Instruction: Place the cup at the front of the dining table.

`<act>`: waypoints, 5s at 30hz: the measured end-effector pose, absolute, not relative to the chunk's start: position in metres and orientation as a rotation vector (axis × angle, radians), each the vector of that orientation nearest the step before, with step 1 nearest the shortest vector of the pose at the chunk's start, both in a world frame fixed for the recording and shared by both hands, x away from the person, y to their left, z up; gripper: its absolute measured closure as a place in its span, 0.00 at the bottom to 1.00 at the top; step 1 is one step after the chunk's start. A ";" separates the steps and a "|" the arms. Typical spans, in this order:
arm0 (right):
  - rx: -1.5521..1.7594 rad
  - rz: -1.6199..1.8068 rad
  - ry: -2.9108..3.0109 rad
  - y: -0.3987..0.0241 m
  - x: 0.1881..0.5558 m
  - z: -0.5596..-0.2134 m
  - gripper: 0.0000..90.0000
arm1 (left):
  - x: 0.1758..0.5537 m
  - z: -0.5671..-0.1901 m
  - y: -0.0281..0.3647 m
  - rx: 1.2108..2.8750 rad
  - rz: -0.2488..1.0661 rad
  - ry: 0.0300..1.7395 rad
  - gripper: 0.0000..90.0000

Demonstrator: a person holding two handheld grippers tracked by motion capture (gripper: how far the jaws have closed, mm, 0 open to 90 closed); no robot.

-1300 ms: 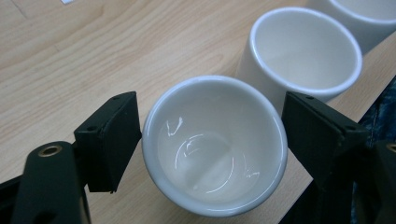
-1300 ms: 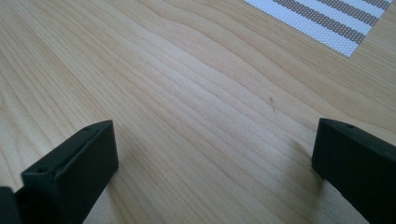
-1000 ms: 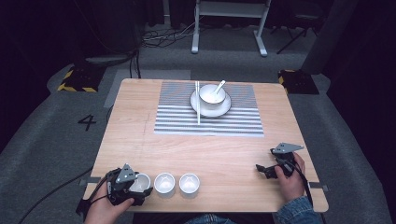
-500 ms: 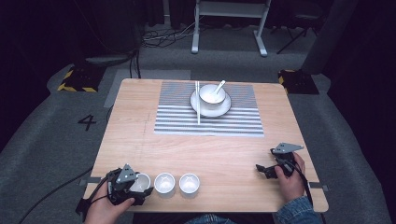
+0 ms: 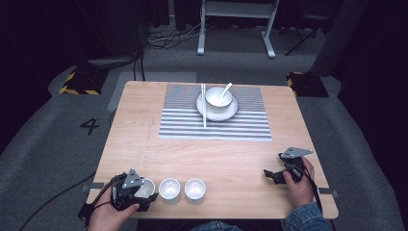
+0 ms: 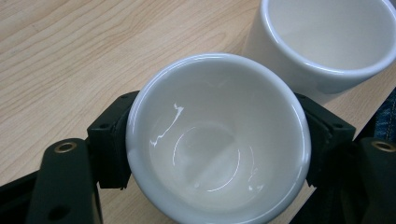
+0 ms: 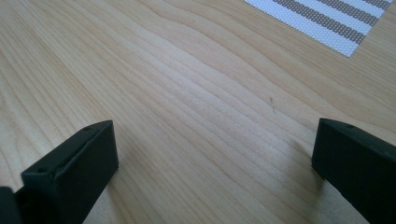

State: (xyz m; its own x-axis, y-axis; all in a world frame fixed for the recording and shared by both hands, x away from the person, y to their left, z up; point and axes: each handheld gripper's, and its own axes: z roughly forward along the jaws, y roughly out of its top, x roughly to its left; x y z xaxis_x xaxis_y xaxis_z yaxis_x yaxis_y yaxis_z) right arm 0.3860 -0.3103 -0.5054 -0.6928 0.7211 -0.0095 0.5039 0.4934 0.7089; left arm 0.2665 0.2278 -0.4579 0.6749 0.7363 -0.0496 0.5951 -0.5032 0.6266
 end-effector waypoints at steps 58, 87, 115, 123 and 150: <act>1.032 1.007 2.436 -0.310 0.386 -0.505 0.01 | 0.377 -0.373 0.222 2.138 0.381 0.959 0.29; 1.032 1.007 2.436 -0.310 0.386 -0.505 0.01 | 0.443 -0.369 0.189 2.089 0.425 0.966 0.30; 1.032 1.007 2.436 -0.310 0.386 -0.505 0.01 | 0.520 -0.395 0.149 2.106 0.471 0.959 0.30; 1.032 1.007 2.437 -0.310 0.386 -0.505 0.01 | 0.543 -0.418 0.145 2.070 0.402 1.011 0.30; 1.032 1.007 2.437 -0.310 0.386 -0.505 0.01 | 0.560 -0.462 0.130 2.169 0.388 0.971 0.30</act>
